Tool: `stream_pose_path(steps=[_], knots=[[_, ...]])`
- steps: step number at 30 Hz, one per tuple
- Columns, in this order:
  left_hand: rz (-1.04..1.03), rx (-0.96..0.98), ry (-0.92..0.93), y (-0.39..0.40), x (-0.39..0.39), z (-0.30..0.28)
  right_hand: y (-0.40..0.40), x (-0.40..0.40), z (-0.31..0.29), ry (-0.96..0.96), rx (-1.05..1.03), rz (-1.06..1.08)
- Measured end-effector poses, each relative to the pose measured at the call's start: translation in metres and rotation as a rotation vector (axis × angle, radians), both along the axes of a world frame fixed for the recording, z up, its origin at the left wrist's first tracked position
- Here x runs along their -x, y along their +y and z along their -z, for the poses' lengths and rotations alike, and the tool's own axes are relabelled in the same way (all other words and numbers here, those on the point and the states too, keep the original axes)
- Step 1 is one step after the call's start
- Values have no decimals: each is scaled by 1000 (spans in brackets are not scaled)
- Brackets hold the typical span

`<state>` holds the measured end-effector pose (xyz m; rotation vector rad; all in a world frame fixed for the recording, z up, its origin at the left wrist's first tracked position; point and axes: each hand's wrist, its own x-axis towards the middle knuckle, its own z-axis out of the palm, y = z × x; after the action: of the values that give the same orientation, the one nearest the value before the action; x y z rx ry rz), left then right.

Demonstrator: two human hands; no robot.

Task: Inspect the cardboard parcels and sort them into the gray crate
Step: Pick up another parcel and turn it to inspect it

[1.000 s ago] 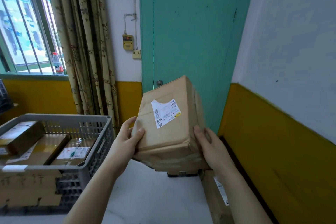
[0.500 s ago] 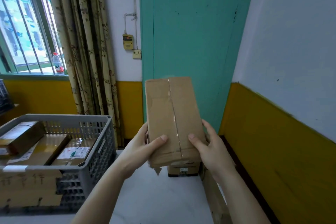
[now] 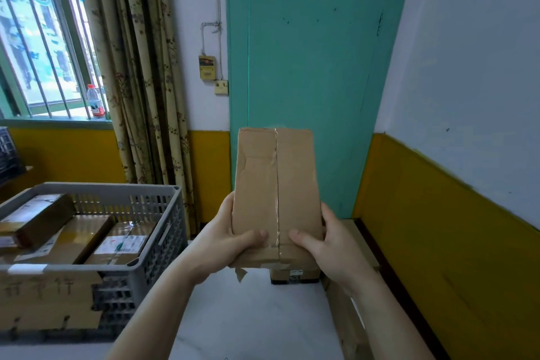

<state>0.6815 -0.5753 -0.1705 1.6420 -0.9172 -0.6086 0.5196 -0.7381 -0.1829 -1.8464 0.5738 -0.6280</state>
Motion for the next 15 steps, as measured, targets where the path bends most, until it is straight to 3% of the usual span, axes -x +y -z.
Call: stream_pose_path(steps=[6, 11, 15], knots=[[-142, 1, -25, -6, 10, 1, 1, -5, 0, 7, 122, 74], [-227, 0, 25, -7, 9, -2, 0, -5, -6, 24, 69, 112], [-290, 26, -61, -10, 14, -5, 0, -10, -10, 30, 155, 202]])
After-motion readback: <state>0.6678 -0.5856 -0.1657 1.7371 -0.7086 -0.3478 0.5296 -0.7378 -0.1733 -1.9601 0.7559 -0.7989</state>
